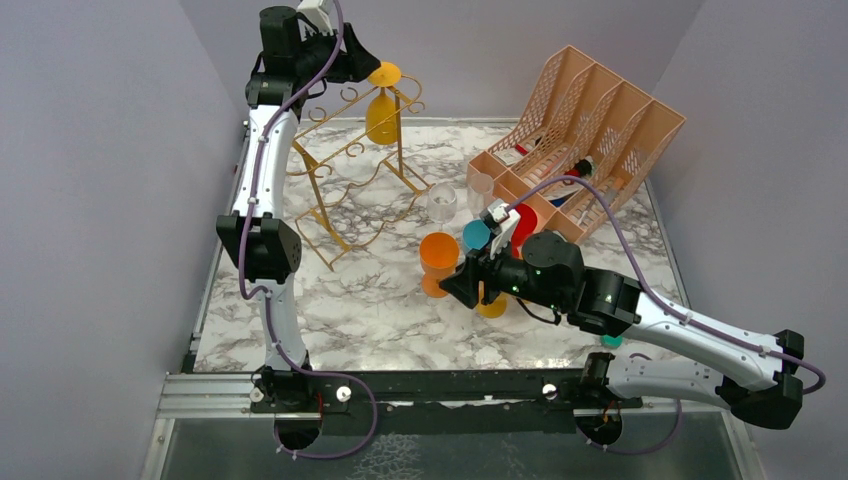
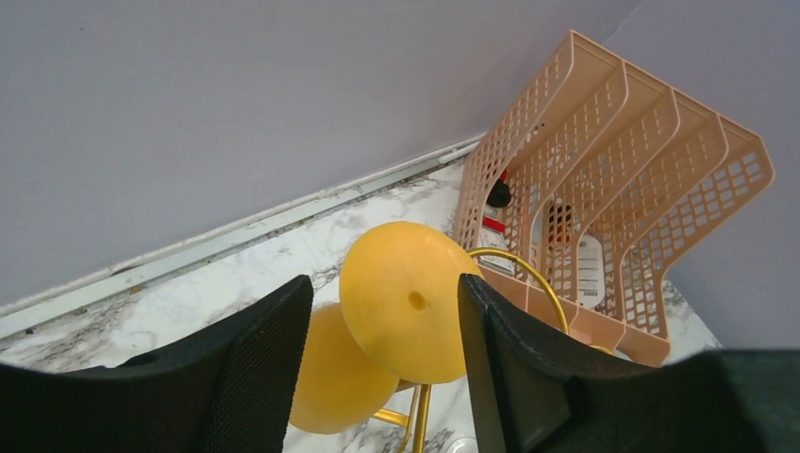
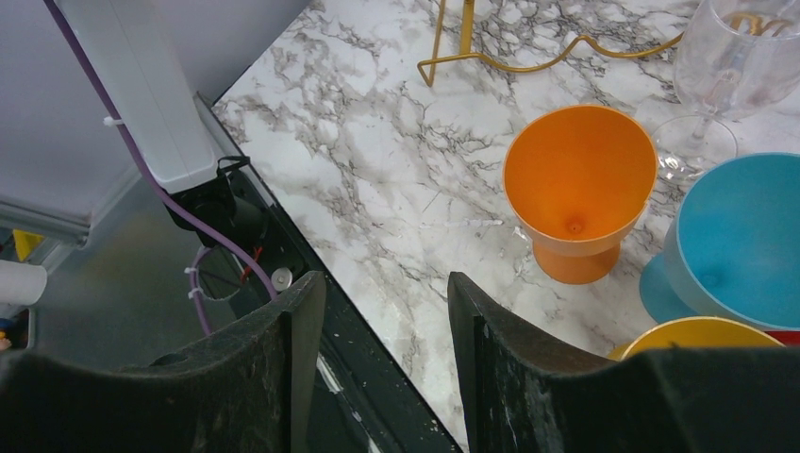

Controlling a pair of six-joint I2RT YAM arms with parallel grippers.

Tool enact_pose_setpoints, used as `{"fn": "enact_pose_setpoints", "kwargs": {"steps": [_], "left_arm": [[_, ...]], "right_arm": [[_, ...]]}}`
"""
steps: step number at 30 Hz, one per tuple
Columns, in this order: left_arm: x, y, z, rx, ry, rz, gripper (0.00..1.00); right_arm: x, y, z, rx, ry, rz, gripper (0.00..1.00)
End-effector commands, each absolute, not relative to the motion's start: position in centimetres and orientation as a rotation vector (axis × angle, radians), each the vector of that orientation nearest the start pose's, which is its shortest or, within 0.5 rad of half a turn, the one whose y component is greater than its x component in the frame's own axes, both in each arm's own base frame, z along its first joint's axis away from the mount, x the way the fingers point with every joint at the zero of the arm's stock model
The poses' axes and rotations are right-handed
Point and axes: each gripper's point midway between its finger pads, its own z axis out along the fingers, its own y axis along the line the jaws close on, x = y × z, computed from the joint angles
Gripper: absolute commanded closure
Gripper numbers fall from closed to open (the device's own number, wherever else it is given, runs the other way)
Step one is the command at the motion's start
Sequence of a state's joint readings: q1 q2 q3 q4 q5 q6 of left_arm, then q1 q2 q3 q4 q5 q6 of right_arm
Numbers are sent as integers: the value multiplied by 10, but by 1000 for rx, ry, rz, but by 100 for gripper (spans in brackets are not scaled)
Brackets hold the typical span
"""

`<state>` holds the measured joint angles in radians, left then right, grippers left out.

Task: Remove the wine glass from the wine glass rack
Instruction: Pick up the wine glass from the wine rack.

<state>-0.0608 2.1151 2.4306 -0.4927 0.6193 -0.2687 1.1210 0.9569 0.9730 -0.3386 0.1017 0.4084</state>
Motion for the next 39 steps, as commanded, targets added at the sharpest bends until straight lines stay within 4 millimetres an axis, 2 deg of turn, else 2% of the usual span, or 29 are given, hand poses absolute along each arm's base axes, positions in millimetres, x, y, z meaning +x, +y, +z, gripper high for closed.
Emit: {"fn": "enact_pose_setpoints", "kwargs": {"steps": [1, 14, 23, 32, 39], "left_arm": [[558, -157, 407, 340, 1709, -857, 41], [563, -154, 381, 345, 1764, -850, 41], [561, -155, 374, 356, 1780, -860, 42], [559, -157, 366, 368, 1799, -879, 60], [561, -153, 374, 324, 1793, -860, 78]], "right_arm": [[142, 302, 286, -621, 1885, 972, 46], [138, 305, 287, -611, 1907, 1006, 46], [136, 309, 286, -609, 1916, 1028, 46], [137, 308, 290, -603, 1909, 1025, 45], [137, 311, 288, -608, 1916, 1027, 45]]}}
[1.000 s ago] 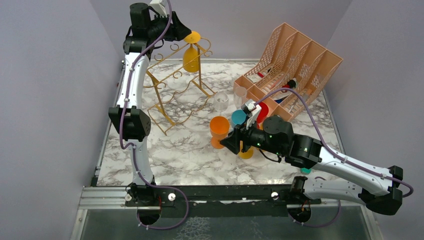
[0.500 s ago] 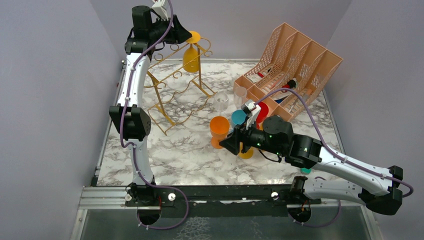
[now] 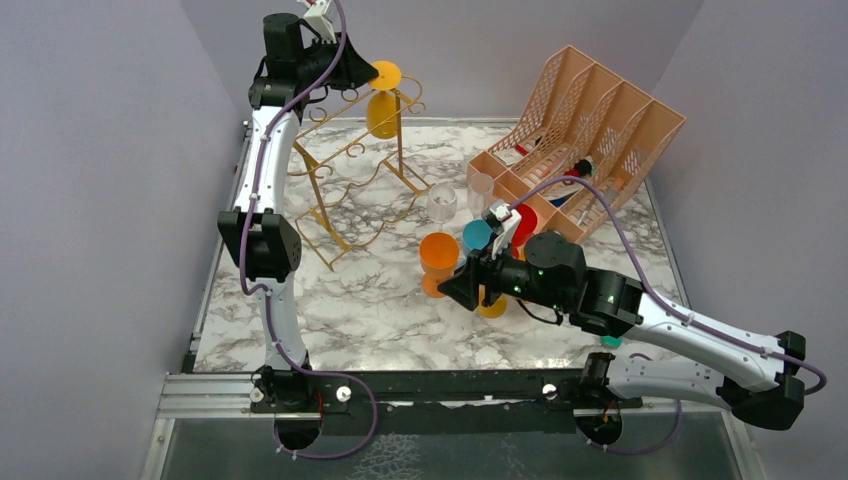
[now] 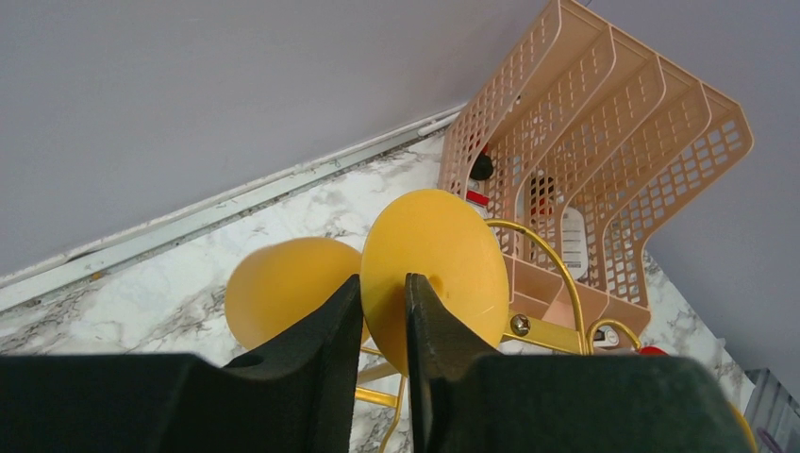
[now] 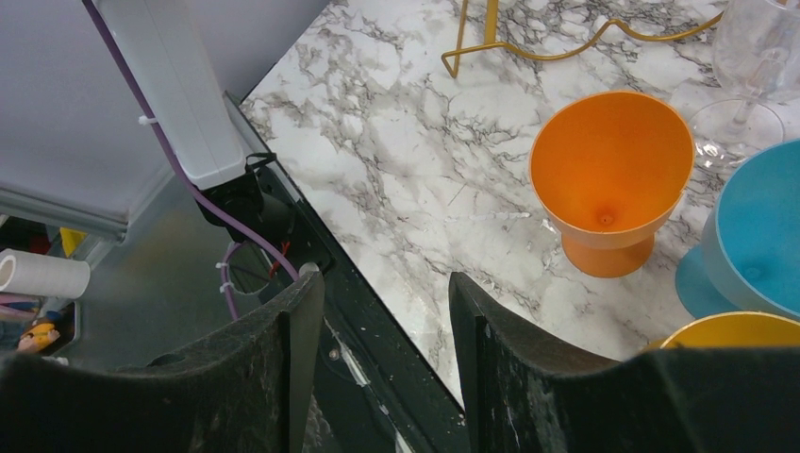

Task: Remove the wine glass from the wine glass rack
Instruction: Pick up the wine glass from the wine rack.

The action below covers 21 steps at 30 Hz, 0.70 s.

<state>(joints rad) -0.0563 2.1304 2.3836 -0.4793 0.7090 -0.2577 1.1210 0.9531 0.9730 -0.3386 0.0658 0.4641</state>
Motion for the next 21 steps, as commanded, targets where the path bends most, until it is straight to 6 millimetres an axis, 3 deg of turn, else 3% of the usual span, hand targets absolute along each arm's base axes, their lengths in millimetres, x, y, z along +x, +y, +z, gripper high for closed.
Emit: {"fn": "enact_pose_setpoints", "kwargs": {"steps": [1, 14, 21], "left_arm": [[560, -153, 376, 317, 1792, -863, 80], [553, -156, 413, 250, 1713, -921, 99], [554, -149, 436, 196, 1652, -954, 100]], "right_arm": [[137, 311, 289, -609, 1913, 1029, 45], [137, 315, 287, -608, 1924, 1040, 45], [137, 313, 287, -603, 1924, 1034, 45]]}}
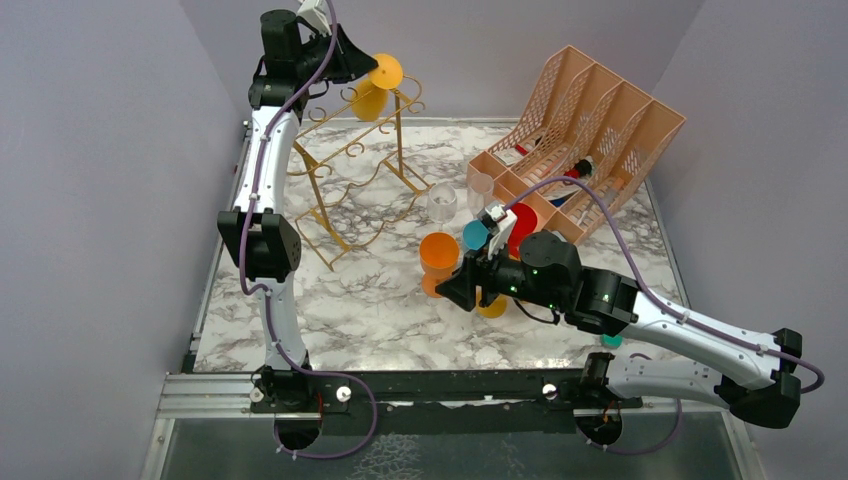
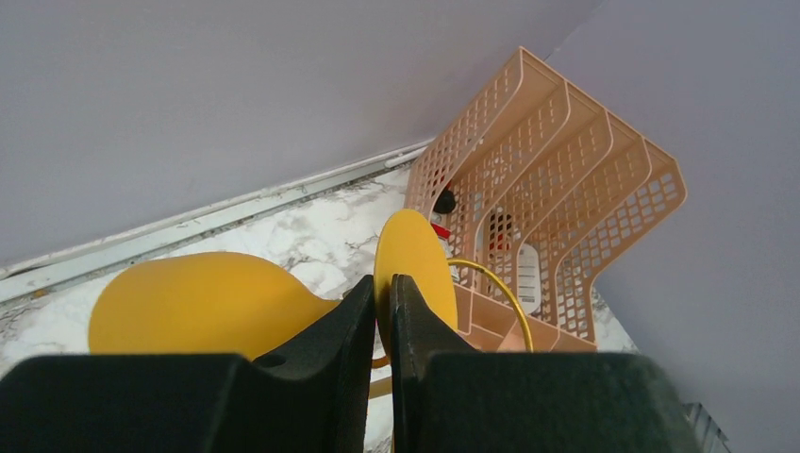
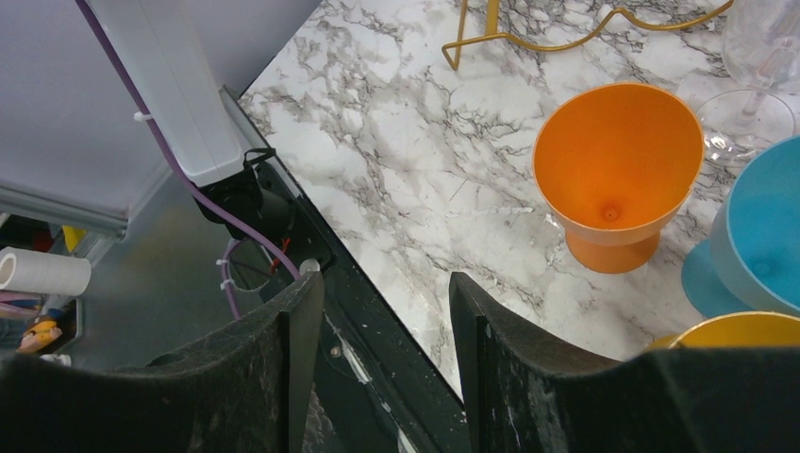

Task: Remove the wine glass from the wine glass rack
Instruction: Pick up the wine glass from the wine rack.

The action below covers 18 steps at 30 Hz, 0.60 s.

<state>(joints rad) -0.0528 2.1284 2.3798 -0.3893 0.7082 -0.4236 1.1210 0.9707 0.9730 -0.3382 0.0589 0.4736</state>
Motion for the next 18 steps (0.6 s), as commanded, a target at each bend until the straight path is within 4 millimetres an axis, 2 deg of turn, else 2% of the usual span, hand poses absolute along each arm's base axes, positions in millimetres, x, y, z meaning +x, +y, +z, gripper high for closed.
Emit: {"fn": "enact_pose_setpoints", "kwargs": {"steps": [1, 8, 13, 18], "left_arm": [[555, -147, 437, 176, 1651, -960, 100], [555, -136, 445, 120, 1607, -1025, 100], [555, -140, 448, 125, 1577, -1101, 100], [559, -137, 449, 110, 1564, -1103, 100]], "right_arm": [[137, 313, 286, -601, 1925, 1032, 45], [138, 310, 287, -592, 1925, 1025, 44], [139, 310, 287, -586, 1926, 1024, 44], [138, 310, 286, -588, 1929, 1023, 44]]}}
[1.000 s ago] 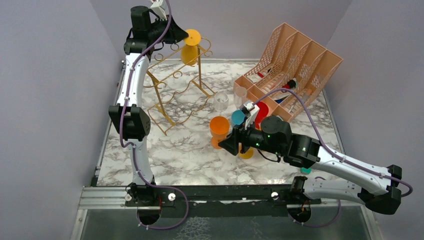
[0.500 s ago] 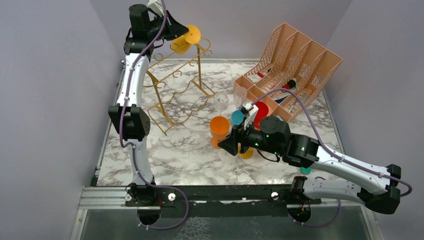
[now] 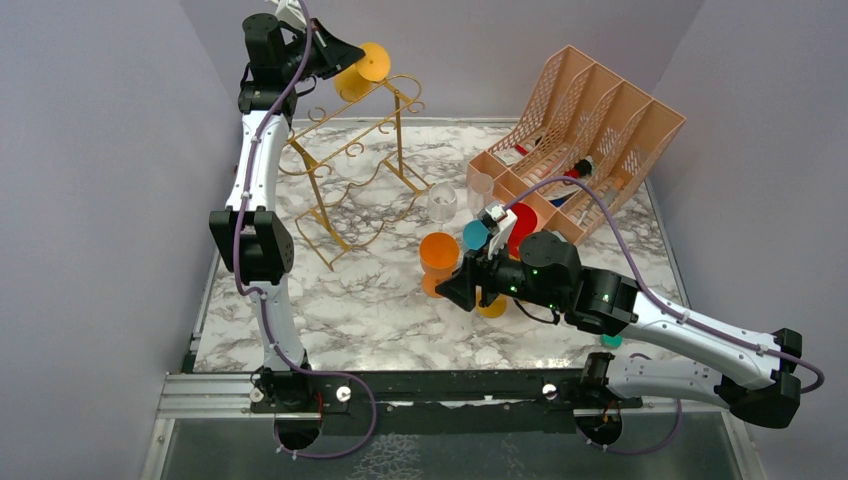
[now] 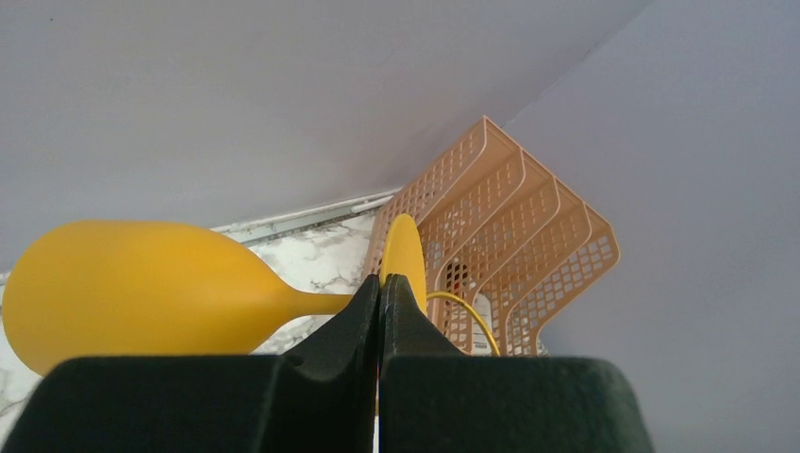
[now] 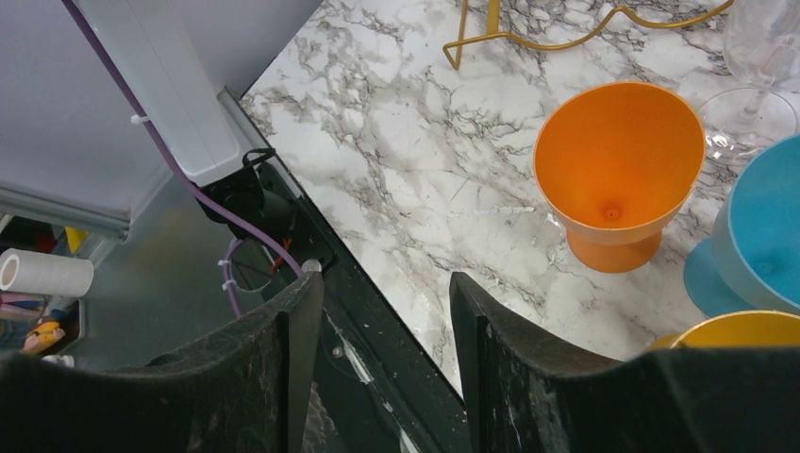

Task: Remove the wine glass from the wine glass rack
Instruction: Pick up the wine glass from the wine rack, then place the wine glass at the center of the board.

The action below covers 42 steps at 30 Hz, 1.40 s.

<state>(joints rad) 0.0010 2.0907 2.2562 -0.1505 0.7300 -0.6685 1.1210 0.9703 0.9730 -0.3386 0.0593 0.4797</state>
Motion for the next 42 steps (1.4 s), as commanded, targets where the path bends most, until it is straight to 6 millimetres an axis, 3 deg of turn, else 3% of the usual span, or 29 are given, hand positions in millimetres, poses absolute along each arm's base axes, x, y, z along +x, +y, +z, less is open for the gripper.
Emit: {"fn": "enact_pose_setpoints", "kwargs": {"steps": [1, 5, 15, 26, 31, 32, 36, 42], "left_arm": [[560, -135, 450, 96, 1559, -1104, 100], [562, -130, 461, 60, 1515, -1119, 100], [564, -91, 472, -48, 1465, -882, 100], [547, -20, 475, -225, 1456, -710, 100], [528, 21, 465, -323, 1476, -546, 100], [517, 30, 472, -341, 1458, -492, 100], [487, 60, 465, -405, 1473, -307, 100], [440, 70, 451, -403, 1504, -163, 100]], "right_arm": [[138, 310, 285, -589, 1931, 1021, 44], [139, 310, 286, -584, 1927, 1019, 44], [140, 307, 286, -574, 1926, 1014, 44], [141, 310, 283, -570, 1933, 1013, 44], [141, 310, 286, -575, 1934, 1007, 44], [141, 309, 287, -573, 1931, 1007, 44], [141, 308, 288, -562, 1929, 1010, 44], [142, 307, 293, -560, 1920, 1007, 44]]}}
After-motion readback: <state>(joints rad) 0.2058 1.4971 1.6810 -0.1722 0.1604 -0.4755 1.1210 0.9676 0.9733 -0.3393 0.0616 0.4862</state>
